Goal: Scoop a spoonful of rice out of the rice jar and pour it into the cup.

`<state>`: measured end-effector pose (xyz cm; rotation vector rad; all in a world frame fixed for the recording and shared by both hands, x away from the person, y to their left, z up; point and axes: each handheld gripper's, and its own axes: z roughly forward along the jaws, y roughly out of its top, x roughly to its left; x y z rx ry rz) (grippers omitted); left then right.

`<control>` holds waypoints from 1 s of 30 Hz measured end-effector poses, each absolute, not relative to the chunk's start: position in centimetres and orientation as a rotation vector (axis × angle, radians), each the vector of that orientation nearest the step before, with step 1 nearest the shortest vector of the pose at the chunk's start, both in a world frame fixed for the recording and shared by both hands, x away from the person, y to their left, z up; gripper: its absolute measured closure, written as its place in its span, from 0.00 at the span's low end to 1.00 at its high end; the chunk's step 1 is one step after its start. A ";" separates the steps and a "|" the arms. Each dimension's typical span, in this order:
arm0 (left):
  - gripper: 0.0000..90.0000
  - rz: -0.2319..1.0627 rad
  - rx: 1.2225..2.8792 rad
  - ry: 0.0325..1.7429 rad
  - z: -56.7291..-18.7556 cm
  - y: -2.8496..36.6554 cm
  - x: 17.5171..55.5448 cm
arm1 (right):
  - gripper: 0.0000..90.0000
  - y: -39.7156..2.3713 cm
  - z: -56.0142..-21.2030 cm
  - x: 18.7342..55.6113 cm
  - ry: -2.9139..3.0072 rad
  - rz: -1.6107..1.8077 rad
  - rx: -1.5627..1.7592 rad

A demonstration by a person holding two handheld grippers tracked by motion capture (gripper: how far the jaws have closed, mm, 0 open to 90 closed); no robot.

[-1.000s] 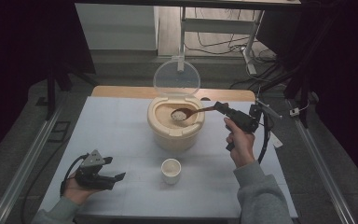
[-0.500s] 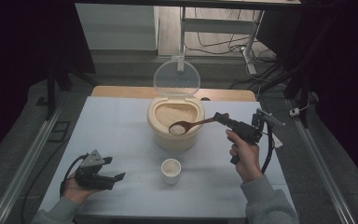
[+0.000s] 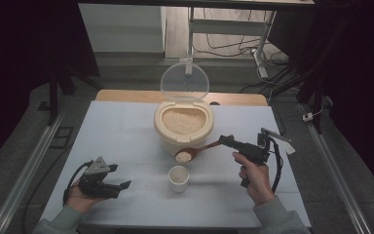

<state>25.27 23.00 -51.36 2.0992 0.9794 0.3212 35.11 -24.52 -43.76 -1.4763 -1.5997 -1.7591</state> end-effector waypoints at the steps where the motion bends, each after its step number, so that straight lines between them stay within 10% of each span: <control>1: 0.21 0.321 2.099 0.980 -51.4 23.0 25.3 | 0.92 -24.4 -43.9 35.0 -1.618 -1.748 -1.477; 30: 0.21 0.323 2.109 0.979 -51.5 22.9 25.3 | 0.92 -21.5 -41.6 33.1 -2.183 -1.829 -1.273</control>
